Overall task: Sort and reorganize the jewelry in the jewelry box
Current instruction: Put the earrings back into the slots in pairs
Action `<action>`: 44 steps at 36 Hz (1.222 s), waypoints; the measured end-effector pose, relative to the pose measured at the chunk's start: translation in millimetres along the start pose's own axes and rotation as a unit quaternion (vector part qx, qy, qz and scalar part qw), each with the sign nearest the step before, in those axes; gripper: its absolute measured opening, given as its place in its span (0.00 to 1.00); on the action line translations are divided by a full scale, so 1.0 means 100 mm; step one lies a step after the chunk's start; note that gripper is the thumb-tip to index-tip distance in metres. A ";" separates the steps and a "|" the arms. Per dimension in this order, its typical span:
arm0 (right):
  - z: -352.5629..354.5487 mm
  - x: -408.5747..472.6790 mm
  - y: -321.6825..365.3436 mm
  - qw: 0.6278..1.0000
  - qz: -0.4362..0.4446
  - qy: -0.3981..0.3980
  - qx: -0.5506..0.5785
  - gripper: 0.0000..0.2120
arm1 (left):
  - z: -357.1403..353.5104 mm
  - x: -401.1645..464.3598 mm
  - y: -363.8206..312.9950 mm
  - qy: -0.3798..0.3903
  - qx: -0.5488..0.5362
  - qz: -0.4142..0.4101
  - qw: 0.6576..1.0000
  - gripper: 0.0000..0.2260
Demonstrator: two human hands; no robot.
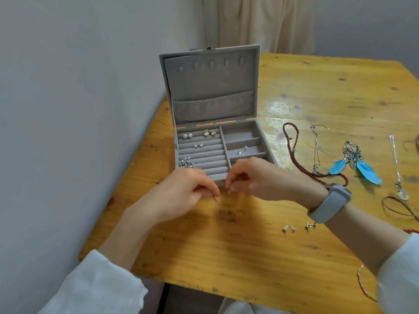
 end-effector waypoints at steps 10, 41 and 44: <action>0.22 0.35 -0.24 0.994 -0.042 -0.084 0.064 0.04 | 0.26 0.41 0.29 -0.082 -0.021 0.052 0.995 0.05; 0.40 0.72 -0.34 0.987 -0.062 -0.124 -0.077 0.03 | 0.29 0.85 0.43 -0.105 0.024 0.082 0.991 0.05; 0.41 0.67 -0.32 0.982 -0.043 -0.161 -0.085 0.04 | 0.29 0.81 0.41 -0.128 0.025 0.076 0.988 0.04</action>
Point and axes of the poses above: each hand's wrist, its own x-axis towards the middle knuckle, its own z-axis out of the back of the hand, y = z × x, the point moved 10 cm from there along x, towards the middle knuckle
